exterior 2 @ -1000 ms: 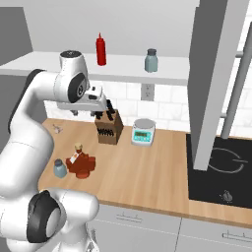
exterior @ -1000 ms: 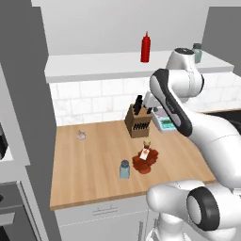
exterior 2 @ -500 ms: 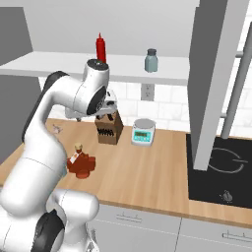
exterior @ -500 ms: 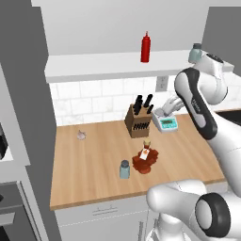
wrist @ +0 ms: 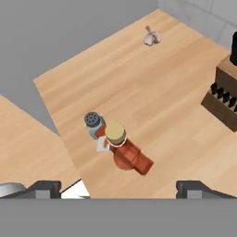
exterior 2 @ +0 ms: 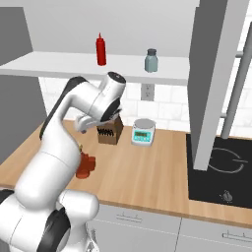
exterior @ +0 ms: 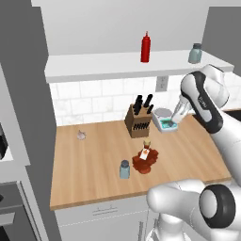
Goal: Put the shaker and condiment bottle from the counter next to their counterparts in the cabinet.
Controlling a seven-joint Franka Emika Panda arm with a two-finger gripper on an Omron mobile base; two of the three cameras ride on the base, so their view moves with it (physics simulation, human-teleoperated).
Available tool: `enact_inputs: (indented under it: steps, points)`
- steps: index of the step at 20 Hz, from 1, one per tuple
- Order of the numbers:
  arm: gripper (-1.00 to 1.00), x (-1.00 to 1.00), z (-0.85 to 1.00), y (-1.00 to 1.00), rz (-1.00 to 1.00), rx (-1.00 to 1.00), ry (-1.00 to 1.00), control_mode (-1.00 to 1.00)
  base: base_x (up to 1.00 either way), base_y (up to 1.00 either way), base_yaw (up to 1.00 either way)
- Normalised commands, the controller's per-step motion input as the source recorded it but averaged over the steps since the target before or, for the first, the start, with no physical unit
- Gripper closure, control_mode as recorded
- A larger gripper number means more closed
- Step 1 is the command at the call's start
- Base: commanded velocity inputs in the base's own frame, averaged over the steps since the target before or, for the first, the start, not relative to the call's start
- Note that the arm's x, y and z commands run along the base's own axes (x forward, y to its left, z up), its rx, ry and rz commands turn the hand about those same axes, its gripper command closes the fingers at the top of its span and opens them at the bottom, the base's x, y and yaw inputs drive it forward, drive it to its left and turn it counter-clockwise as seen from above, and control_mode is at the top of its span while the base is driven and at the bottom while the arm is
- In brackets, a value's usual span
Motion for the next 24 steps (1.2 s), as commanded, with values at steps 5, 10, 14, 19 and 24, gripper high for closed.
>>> enact_inputs:
  steps: [5, 10, 14, 19, 24]
  points:
    - [-1.00, 0.00, -0.37, -0.19, 0.35, 0.03, 0.00, -1.00, 0.00, 0.00, 0.00]
    - [-1.00, 0.03, -0.36, -0.13, 0.20, 0.03, -0.06, -1.00, 0.00, 0.00, 0.00]
    - [-1.00, 0.00, -0.41, 0.00, 0.14, 0.02, -0.01, -1.00, 0.00, 0.00, 0.00]
    - [-1.00, 0.01, -0.63, 0.00, 0.25, 0.14, -0.11, -1.00, 0.00, 0.00, 0.00]
    - [-1.00, 0.01, -0.30, 0.00, 0.12, 0.14, -0.01, -1.00, 0.00, 0.00, 0.00]
